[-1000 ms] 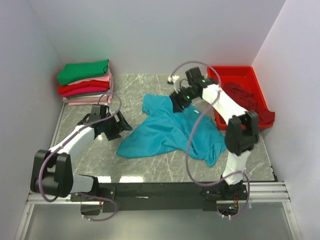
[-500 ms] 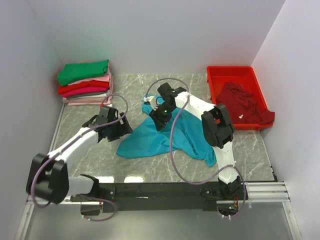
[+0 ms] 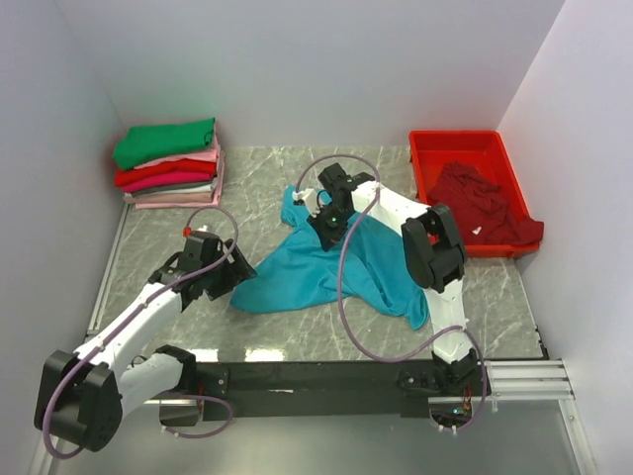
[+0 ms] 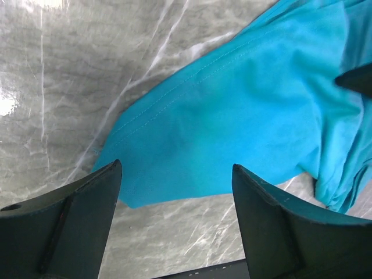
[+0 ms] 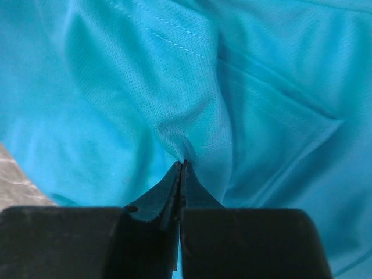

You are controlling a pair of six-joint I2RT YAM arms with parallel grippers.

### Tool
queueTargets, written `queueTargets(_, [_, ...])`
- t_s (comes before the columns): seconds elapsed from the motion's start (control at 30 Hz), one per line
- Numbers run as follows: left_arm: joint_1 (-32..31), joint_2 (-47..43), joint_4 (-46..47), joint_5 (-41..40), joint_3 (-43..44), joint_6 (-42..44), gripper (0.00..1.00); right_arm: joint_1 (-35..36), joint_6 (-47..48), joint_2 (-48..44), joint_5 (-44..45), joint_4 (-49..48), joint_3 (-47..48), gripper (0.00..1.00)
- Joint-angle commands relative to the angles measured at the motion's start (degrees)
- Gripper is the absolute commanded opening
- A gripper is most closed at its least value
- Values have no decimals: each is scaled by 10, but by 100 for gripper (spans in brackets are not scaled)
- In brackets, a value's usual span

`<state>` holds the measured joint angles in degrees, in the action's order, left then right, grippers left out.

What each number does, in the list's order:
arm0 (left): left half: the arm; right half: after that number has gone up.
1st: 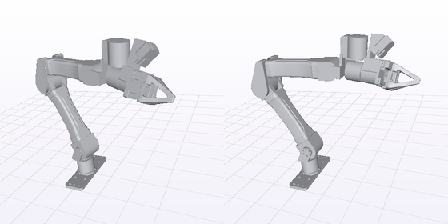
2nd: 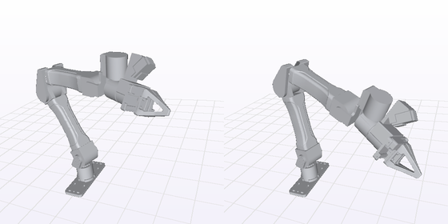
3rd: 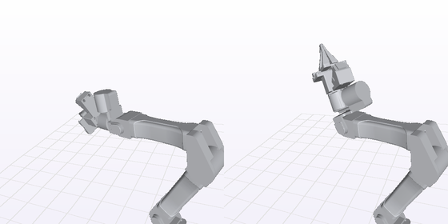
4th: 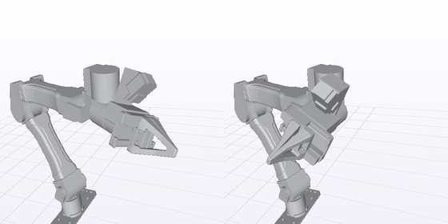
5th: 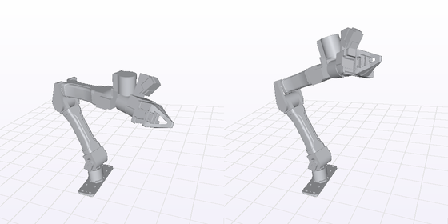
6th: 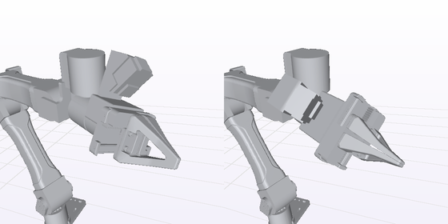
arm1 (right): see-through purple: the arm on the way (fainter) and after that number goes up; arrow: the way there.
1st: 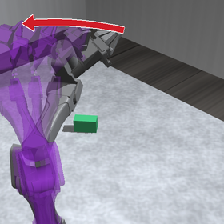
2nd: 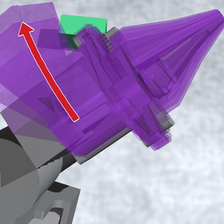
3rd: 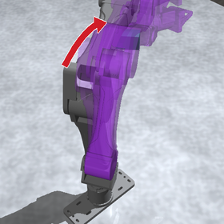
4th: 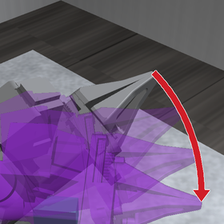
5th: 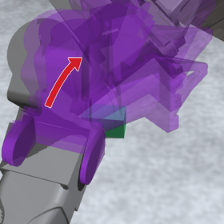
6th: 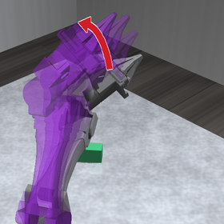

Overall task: Fold and stack the t-shirts
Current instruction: Flatten the tshirt out

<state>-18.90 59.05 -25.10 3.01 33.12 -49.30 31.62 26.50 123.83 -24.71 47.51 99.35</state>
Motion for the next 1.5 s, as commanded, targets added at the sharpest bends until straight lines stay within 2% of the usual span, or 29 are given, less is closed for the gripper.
queueTargets(0.0, [1,-31,-6,-21,12,-11,81,8,15,-69,-33,10,-31,0])
queueTargets(0.1, [1,-56,-27,-28,24,-10,81,28,56,-149,-94,41,-75,0])
queueTargets(0.17, [3,-72,-38,-49,34,-9,81,69,77,-210,-122,53,-127,0])
queueTargets(0.27, [4,-82,-50,-56,42,-7,82,140,100,-261,-151,67,-205,0])
queueTargets(0.43, [5,-91,-48,-35,34,-5,82,257,121,-297,-146,53,-331,0])
queueTargets(0.53, [5,-97,-36,-18,19,-8,82,325,145,-308,-145,72,-362,9])
queueTargets(0.57, [5,-100,-35,-6,12,-9,82,339,160,-315,-147,79,-374,18])
queueTargets(0.63, [5,-101,-34,2,8,-10,82,369,179,-327,-148,106,-378,28])
queueTargets(0.67, [5,-101,-35,6,5,-11,82,372,186,-344,-149,113,-371,37])
queueTargets(0.77, [5,-107,-38,13,2,-22,82,349,197,-389,-153,139,-326,46])
queueTargets(0.9, [5,-114,-49,14,-3,-50,82,213,175,-413,-137,117,-243,53])
queueTargets(0.93, [5,-113,-51,13,-5,-61,83,127,164,-395,-135,99,-212,53])
queueTargets(1.0, [5,-109,-51,25,-15,-88,83,51,117,-356,-139,56,-176,54])
queueTargets(1.1, [1,-97,-41,45,-33,-106,83,-55,46,-239,-137,44,-81,53])
queueTargets(1.13, [-2,-93,-36,57,-37,-107,83,-70,41,-186,-141,53,-39,53])
queueTargets(1.23, [-13,-86,-18,70,-52,-118,83,-104,36,-126,-135,66,-14,53])
queueTargets(1.47, [-37,-7,-37,7,-30,-146,83,-130,-30,-112,-28,-25,-53,54])
